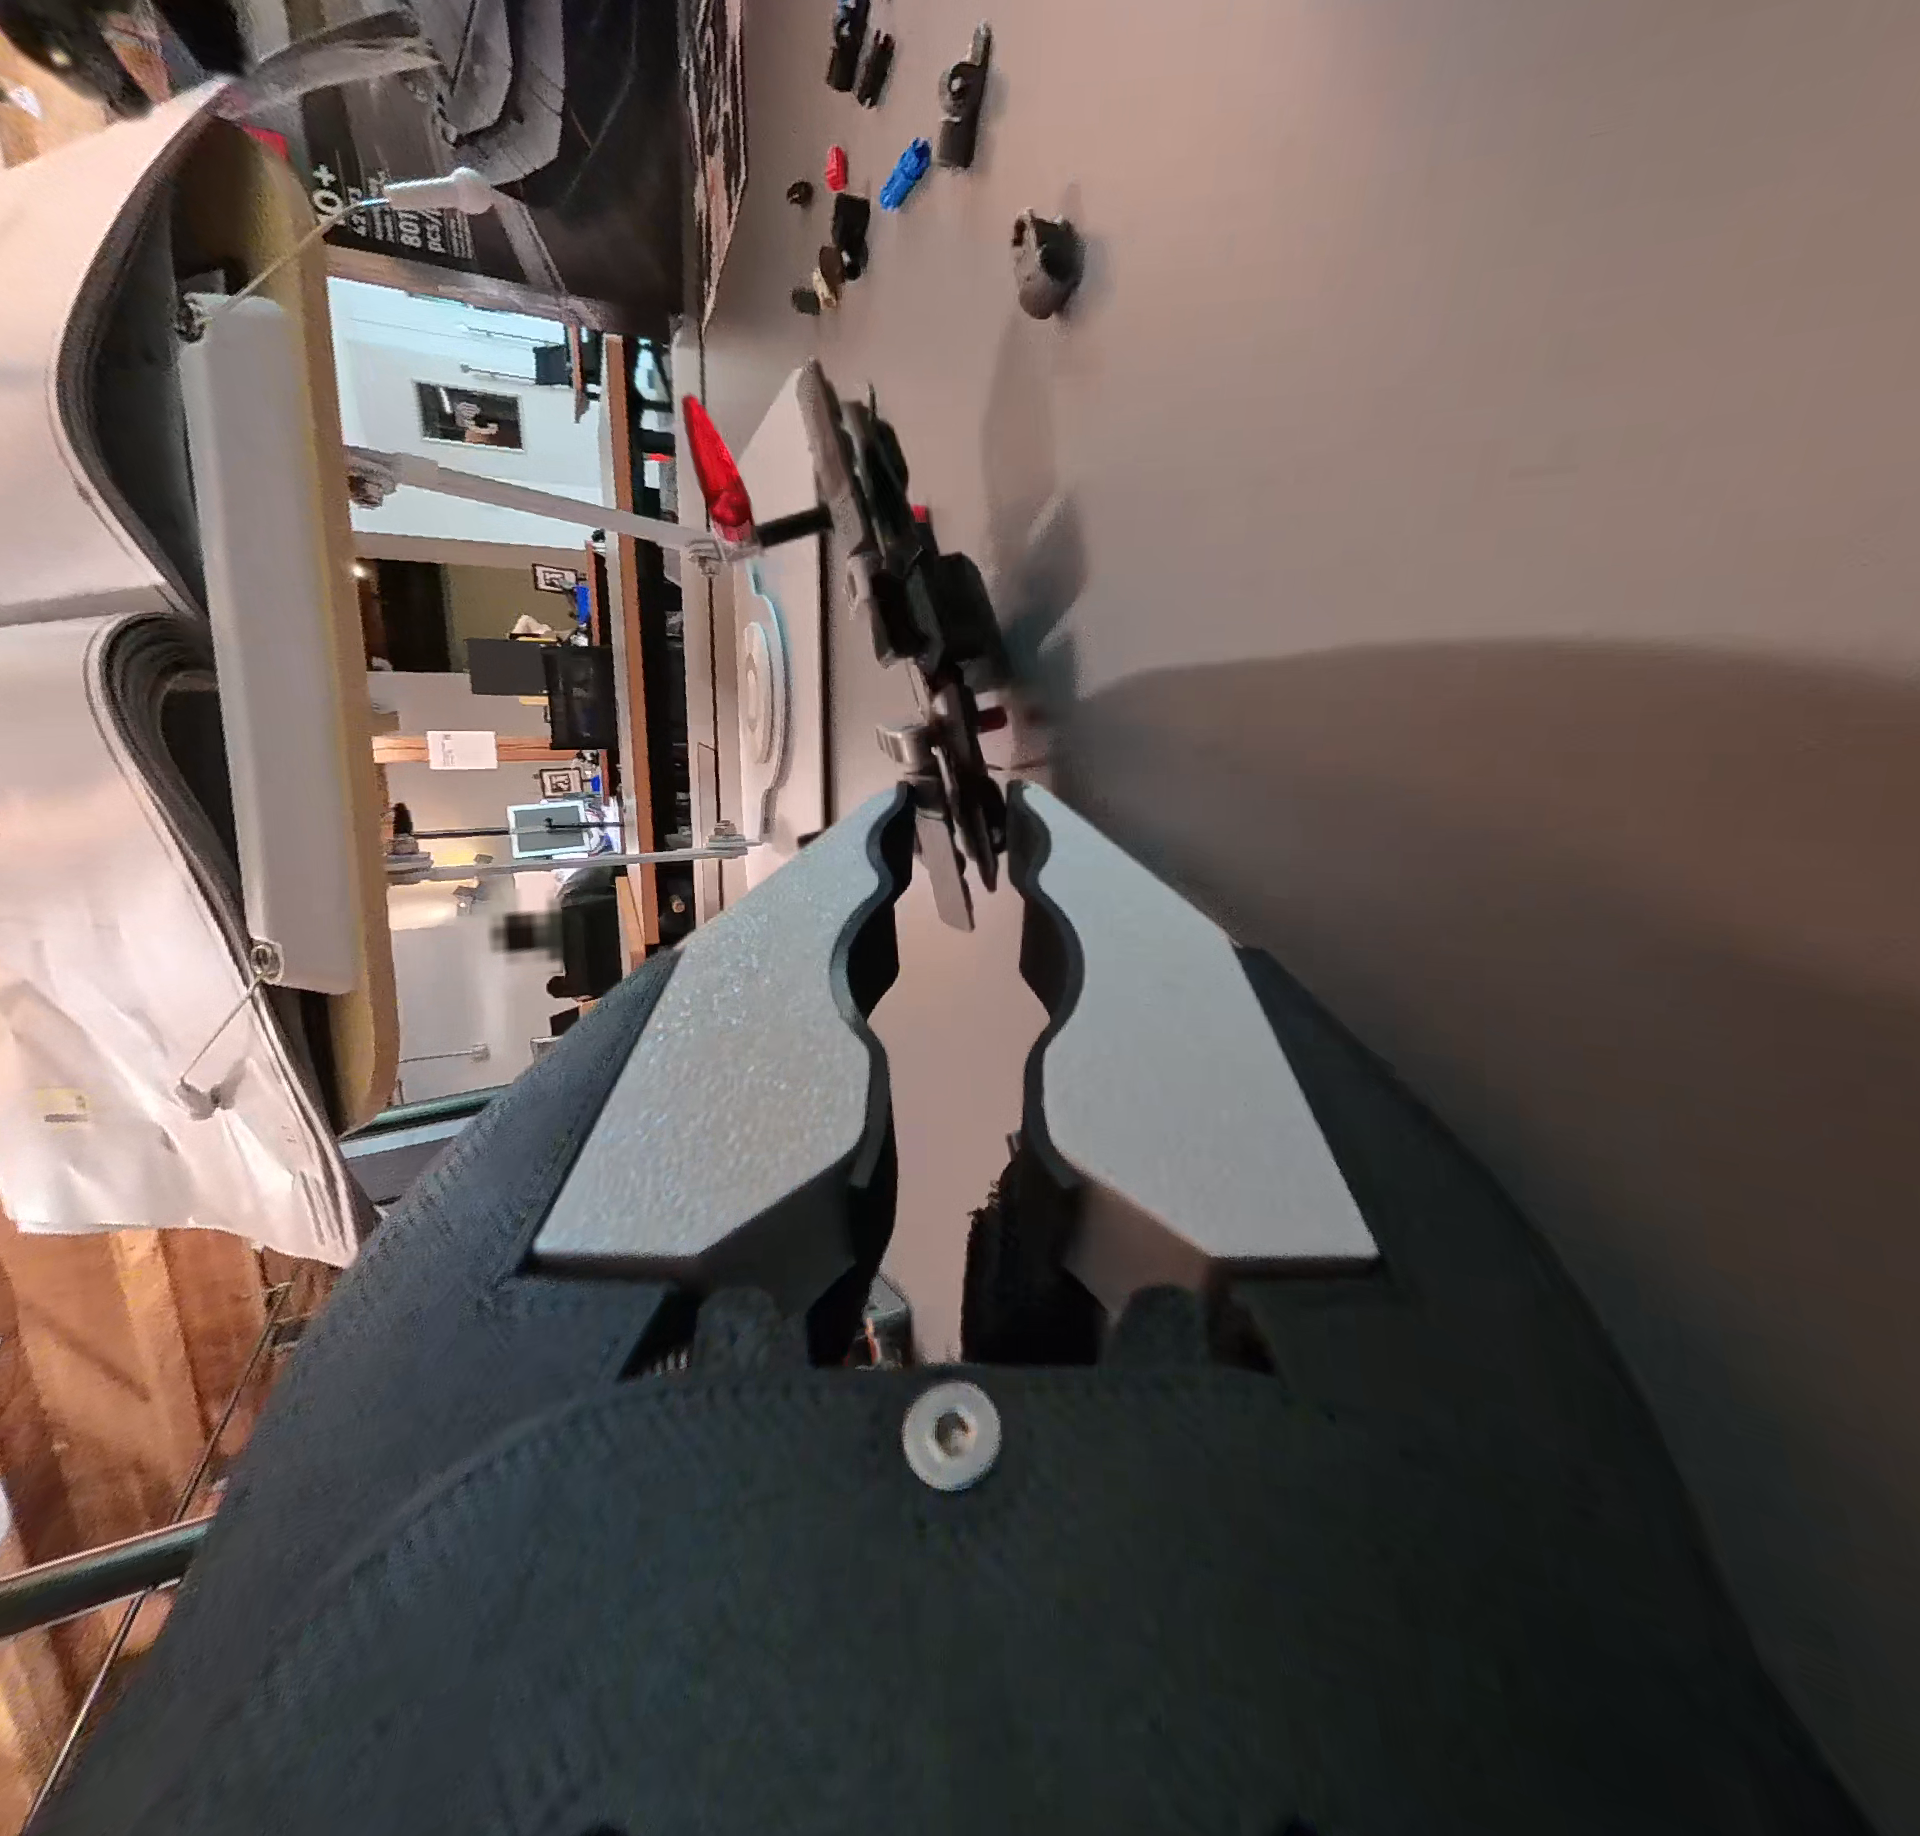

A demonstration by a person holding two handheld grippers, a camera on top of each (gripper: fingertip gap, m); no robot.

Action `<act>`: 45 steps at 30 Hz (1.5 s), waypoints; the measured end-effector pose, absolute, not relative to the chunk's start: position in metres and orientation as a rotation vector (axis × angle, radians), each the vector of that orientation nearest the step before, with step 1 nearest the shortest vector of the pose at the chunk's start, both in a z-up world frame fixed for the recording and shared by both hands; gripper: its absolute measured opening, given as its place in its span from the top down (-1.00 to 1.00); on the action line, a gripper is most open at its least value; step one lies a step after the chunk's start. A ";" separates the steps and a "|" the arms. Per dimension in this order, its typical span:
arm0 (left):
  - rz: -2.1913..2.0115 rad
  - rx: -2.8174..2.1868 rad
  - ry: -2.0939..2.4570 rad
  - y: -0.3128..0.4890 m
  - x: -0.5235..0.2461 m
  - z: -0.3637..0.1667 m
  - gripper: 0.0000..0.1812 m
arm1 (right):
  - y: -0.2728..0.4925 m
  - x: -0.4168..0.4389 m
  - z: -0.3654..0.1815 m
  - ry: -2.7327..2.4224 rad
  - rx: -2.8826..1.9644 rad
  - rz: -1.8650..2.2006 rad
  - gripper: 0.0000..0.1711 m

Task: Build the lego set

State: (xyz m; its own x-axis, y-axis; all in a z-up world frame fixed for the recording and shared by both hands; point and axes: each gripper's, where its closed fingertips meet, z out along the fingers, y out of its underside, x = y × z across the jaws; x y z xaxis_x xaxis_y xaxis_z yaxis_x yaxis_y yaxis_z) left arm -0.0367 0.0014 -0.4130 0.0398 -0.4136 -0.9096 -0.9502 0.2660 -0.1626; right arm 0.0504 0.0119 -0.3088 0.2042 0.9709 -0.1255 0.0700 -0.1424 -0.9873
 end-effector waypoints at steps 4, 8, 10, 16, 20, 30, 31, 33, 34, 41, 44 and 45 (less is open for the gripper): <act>0.654 -1.291 1.570 -0.005 -0.034 -0.415 0.84 | 0.012 0.050 -0.312 -1.058 -1.464 1.112 0.78; 0.583 -1.310 1.547 -0.012 -0.033 -0.411 0.81 | 0.012 0.050 -0.311 -1.062 -1.456 1.108 0.79; 0.553 -1.325 1.525 -0.014 -0.034 -0.408 0.80 | 0.012 0.050 -0.311 -1.066 -1.456 1.106 0.79; 0.427 -1.417 1.458 -0.009 -0.039 -0.394 0.78 | 0.011 0.050 -0.311 -1.073 -1.452 1.099 0.79; 0.343 -1.499 1.485 -0.006 -0.035 -0.400 0.79 | 0.012 0.052 -0.309 -1.072 -1.447 1.091 0.79; 0.238 -1.512 1.509 -0.021 -0.005 -0.405 0.82 | 0.015 0.057 -0.306 -1.056 -1.440 1.095 0.79; 0.248 -1.510 1.504 -0.020 -0.007 -0.404 0.81 | 0.015 0.057 -0.305 -1.057 -1.439 1.094 0.79; 0.216 -1.515 1.481 -0.020 -0.010 -0.401 0.83 | 0.015 0.058 -0.305 -1.055 -1.437 1.095 0.79; 0.186 -1.529 1.473 -0.021 -0.010 -0.400 0.83 | 0.016 0.058 -0.304 -1.054 -1.438 1.096 0.79; 0.147 -1.544 1.494 -0.030 0.000 -0.404 0.81 | 0.014 0.057 -0.305 -1.060 -1.438 1.097 0.79; 0.150 -1.506 1.504 -0.035 0.007 -0.402 0.81 | 0.015 0.058 -0.304 -1.058 -1.436 1.093 0.79; 0.170 -1.498 1.492 -0.033 0.006 -0.399 0.82 | 0.015 0.059 -0.303 -1.057 -1.435 1.091 0.79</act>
State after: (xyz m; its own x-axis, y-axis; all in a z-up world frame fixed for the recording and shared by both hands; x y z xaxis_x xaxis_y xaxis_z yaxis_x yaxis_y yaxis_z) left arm 0.0058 -0.0328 -0.3993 0.2365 -0.6884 -0.6857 -0.8251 0.2304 -0.5158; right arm 0.0588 0.0151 -0.3031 0.2096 0.9729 -0.0976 0.0662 -0.1137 -0.9913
